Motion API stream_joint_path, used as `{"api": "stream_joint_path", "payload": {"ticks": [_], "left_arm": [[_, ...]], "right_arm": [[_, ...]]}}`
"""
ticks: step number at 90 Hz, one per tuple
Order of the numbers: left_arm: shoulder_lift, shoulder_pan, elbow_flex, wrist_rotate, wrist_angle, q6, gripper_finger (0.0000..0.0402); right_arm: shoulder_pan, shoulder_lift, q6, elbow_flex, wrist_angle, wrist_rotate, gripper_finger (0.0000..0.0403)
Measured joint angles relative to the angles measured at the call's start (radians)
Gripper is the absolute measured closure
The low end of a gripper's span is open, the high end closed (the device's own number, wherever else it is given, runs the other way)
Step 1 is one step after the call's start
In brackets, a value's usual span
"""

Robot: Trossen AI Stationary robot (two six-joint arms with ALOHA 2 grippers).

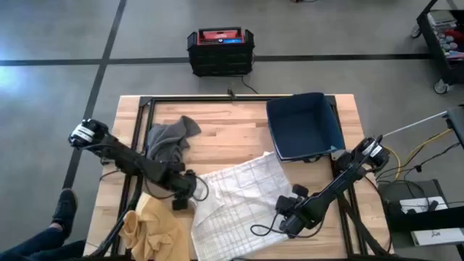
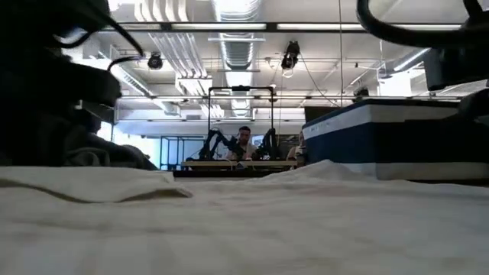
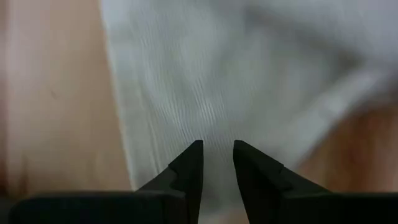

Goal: Fold towel
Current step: Fold the white towel

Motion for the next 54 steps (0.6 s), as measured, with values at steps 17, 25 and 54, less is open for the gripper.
{"api": "stream_joint_path", "payload": {"ticks": [17, 25, 54], "left_arm": [[-0.044, -0.064, -0.033, 0.019, -0.028, -0.101, 0.0326], [-0.081, -0.067, -0.008, -0.016, 0.039, -0.138, 0.0326], [-0.073, -0.066, 0.021, -0.194, 0.211, -0.211, 0.0326]], "right_arm": [[0.001, 0.002, 0.005, 0.005, -0.006, -0.007, 0.0384], [0.0, 0.001, -0.007, 0.014, -0.008, -0.008, 0.0383], [-0.006, 0.003, -0.032, 0.027, -0.012, -0.021, 0.0383]]}}
